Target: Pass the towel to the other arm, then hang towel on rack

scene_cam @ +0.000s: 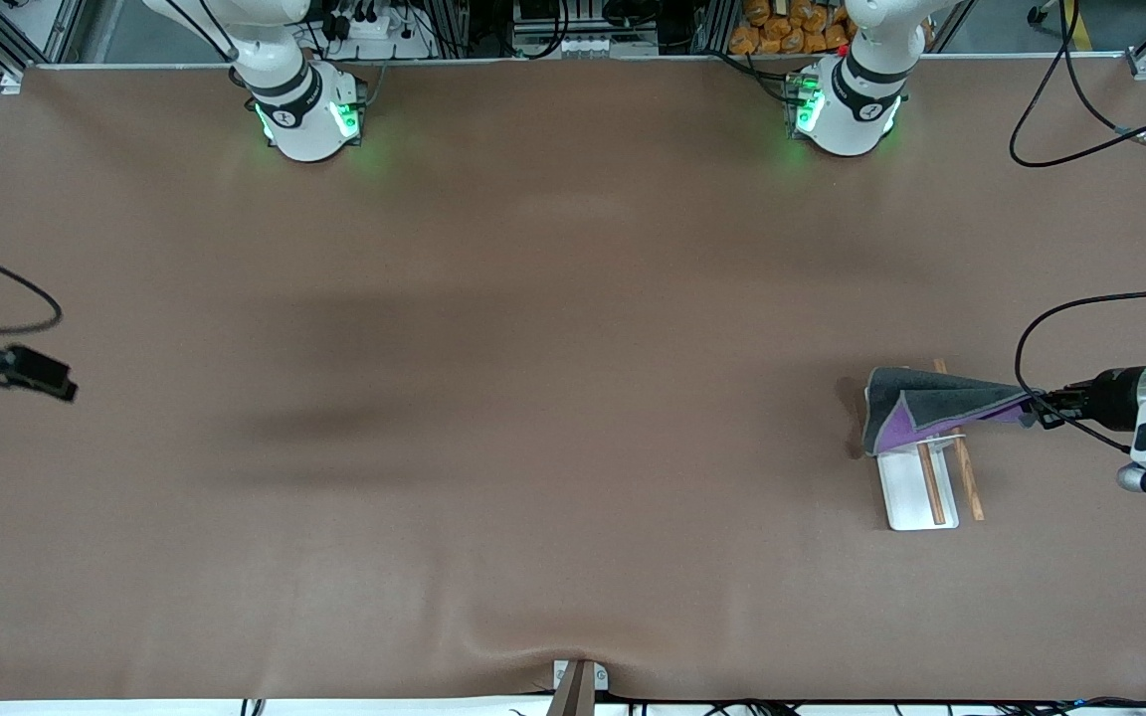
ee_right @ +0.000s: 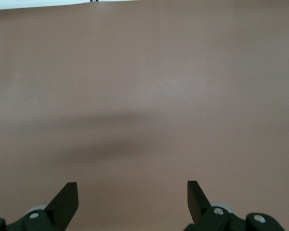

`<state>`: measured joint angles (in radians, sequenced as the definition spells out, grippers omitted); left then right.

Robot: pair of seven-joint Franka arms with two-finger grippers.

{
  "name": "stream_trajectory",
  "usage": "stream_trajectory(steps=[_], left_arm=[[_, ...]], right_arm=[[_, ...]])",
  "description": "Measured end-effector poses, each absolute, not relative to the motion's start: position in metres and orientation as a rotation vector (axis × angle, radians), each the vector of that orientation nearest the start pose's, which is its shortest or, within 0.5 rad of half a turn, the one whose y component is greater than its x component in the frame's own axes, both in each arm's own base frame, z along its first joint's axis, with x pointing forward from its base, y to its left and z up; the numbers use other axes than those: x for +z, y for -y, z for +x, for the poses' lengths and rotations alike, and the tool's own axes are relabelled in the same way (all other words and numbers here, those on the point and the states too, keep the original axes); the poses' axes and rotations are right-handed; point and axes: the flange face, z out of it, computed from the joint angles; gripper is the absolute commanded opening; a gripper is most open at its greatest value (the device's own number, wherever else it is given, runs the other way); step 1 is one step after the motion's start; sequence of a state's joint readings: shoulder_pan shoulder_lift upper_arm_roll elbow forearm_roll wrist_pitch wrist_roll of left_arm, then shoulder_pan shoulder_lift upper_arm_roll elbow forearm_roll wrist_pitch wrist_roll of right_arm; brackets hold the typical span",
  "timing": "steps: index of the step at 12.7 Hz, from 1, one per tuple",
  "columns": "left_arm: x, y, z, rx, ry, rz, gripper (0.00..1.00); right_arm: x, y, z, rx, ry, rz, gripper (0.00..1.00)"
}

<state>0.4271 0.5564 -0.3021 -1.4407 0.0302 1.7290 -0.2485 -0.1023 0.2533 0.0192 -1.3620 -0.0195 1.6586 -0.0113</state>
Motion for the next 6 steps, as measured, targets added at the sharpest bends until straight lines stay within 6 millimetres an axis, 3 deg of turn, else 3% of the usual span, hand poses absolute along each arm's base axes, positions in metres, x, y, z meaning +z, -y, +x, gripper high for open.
stream_trajectory(steps=[2,4,5,6], left_arm=[[0.36,-0.13,0.665,0.401,0.609,-3.182,0.0],[0.357,-0.141,0.663,0.398,0.606,-3.189,0.0],[0.354,-0.144,0.663,0.401,0.604,-3.191,0.06],[0.35,-0.145,0.663,0.405,0.604,-3.193,0.28]], right_arm=[[0.601,0.056,0.62,-0.05,-0.118,-3.155,1.0],[0.608,0.053,0.614,-0.05,-0.112,-3.154,1.0],[0.61,0.051,0.611,-0.035,-0.107,-3.153,1.0],[0.612,0.05,0.608,-0.022,-0.108,-3.154,1.0]])
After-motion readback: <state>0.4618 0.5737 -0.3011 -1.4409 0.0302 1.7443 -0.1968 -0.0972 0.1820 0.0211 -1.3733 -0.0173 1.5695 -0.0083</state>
